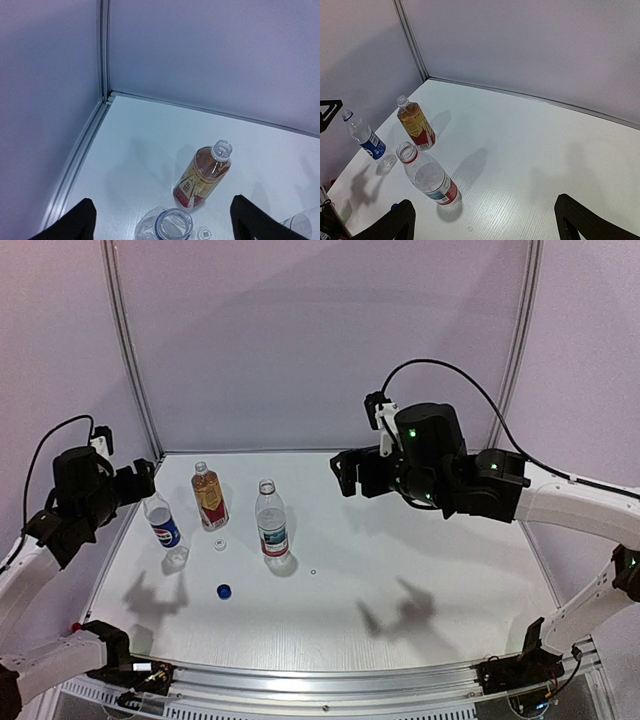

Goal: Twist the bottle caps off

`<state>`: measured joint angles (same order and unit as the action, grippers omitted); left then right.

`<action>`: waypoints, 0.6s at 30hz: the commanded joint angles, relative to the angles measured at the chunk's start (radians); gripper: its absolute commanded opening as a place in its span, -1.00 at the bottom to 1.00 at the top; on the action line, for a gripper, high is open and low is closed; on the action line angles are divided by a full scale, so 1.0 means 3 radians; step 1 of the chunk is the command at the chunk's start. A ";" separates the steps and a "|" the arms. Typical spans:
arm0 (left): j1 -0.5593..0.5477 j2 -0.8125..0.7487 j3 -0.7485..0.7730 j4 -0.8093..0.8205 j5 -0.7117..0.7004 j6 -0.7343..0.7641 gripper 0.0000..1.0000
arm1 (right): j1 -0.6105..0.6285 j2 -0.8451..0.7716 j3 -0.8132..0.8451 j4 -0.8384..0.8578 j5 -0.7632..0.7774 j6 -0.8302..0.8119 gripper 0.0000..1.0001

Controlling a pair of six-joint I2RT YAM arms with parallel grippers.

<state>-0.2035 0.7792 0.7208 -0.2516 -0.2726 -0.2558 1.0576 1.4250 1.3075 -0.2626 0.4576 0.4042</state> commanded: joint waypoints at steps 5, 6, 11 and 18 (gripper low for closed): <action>0.0003 -0.0240 0.0424 -0.0359 -0.0100 0.0019 0.97 | -0.0008 0.0019 0.0409 -0.0309 0.0426 0.0362 0.99; 0.0004 -0.0253 0.0494 -0.0400 -0.0096 0.0022 0.97 | -0.0011 0.0036 0.0491 -0.0343 0.0491 0.0379 0.99; 0.0004 -0.0295 0.0951 -0.0576 -0.0038 0.0093 0.97 | -0.0012 0.0151 0.0991 -0.0397 0.0700 0.0316 0.99; 0.0003 -0.0317 0.1339 -0.0596 -0.0022 0.0189 0.98 | -0.0010 0.0249 0.1366 -0.0333 0.0653 0.0094 0.99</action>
<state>-0.2035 0.6880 1.0874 -0.3943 -0.2886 -0.2283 1.0576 1.4708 1.6768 -0.3485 0.6338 0.4648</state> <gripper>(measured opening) 0.988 0.993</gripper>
